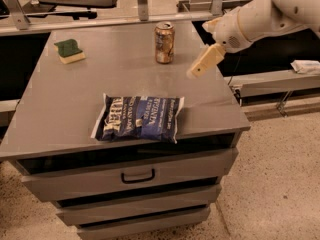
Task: Pick orange can
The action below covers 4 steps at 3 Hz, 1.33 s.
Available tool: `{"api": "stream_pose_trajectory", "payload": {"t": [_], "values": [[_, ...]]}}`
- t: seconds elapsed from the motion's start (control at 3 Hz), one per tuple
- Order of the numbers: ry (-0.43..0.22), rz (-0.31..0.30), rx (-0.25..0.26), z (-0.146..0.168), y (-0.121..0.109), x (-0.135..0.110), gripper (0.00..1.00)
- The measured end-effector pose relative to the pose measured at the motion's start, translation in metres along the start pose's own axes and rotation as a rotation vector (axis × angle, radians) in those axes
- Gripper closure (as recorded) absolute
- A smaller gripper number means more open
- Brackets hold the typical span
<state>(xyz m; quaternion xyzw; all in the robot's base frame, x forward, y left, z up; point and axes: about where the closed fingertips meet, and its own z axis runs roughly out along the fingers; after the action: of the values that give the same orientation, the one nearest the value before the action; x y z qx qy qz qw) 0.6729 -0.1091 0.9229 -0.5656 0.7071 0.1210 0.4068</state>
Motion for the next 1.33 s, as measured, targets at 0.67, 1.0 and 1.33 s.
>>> {"api": "stream_pose_trajectory", "payload": {"t": [0.67,1.0,1.33], "values": [[-0.223,0.086,0.021,0.057,-0.053,-0.013,0.00],[-0.335,0.162,0.038,0.080,-0.072,-0.015,0.00],[-0.419,0.222,0.050,0.100,-0.088,-0.019,0.00]]}}
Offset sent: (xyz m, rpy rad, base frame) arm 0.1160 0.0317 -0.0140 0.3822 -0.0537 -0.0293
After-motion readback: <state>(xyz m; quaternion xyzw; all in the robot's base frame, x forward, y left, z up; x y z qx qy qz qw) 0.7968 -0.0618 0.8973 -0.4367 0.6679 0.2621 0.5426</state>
